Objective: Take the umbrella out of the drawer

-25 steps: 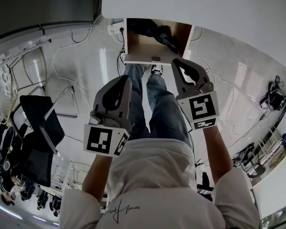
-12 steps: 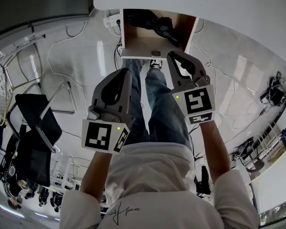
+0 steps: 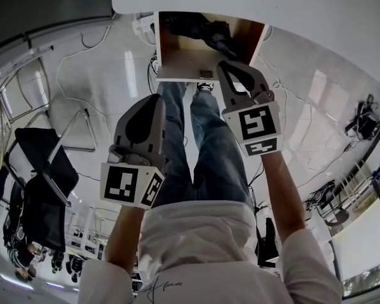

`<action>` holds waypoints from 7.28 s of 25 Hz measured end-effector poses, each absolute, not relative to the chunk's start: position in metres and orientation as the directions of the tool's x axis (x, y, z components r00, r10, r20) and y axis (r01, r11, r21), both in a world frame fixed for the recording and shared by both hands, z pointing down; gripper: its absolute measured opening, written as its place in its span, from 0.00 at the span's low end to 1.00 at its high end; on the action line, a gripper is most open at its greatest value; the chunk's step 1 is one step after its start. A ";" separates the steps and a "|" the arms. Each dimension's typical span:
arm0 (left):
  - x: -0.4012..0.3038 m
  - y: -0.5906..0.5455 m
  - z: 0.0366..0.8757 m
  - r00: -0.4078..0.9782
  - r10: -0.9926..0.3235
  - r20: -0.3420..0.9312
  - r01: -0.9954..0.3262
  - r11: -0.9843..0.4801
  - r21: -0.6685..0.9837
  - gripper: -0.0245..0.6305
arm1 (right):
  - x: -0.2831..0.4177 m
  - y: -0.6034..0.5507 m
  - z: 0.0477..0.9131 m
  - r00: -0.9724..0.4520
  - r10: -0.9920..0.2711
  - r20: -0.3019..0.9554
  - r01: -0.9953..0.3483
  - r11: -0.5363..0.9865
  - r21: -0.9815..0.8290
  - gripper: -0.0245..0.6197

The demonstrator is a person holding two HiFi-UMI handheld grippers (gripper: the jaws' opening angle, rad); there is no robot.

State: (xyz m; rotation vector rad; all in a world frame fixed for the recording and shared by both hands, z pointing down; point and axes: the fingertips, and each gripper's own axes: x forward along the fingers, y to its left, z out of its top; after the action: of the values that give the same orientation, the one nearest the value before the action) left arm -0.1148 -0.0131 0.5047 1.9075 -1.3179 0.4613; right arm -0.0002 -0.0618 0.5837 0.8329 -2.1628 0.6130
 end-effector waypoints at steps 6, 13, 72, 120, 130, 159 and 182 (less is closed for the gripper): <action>-0.111 -0.019 0.515 0.420 -0.627 0.656 -0.899 -0.186 0.397 0.06 | -0.006 -0.068 0.614 -0.497 -0.365 0.787 -0.710 0.692 -0.127 0.15; -0.107 -0.022 0.526 0.428 -0.626 0.652 -0.892 -0.175 0.417 0.06 | -0.008 -0.077 0.648 -0.435 -0.374 0.819 -0.697 0.716 -0.043 0.23; -0.142 -0.020 0.556 0.436 -0.603 0.668 -0.874 -0.108 0.473 0.06 | -0.026 -0.115 0.814 -0.102 -0.319 0.942 -0.470 0.850 0.237 0.45; -0.130 -0.017 0.485 0.366 -0.705 0.607 -0.908 -0.126 0.400 0.06 | -0.010 -0.076 0.737 -0.221 -0.253 0.942 -0.430 0.892 0.139 0.42; -0.131 -0.017 0.475 0.347 -0.720 0.601 -0.913 -0.114 0.391 0.06 | -0.006 -0.073 0.720 -0.243 -0.245 0.939 -0.453 0.884 0.114 0.42; -0.126 -0.009 0.408 0.344 -0.766 0.542 -0.916 -0.147 0.373 0.06 | -0.005 -0.057 0.644 -0.275 -0.259 0.926 -0.461 0.881 0.109 0.42; -0.113 0.001 0.365 0.351 -0.790 0.502 -0.916 -0.179 0.358 0.06 | 0.000 -0.044 0.579 -0.313 -0.278 0.908 -0.458 0.882 0.112 0.42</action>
State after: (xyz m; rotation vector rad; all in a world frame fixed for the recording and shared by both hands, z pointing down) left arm -0.1134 0.0011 0.3648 2.0102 -1.4804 0.2682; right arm 0.0002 -0.0439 0.5794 0.5425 -1.9164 0.1977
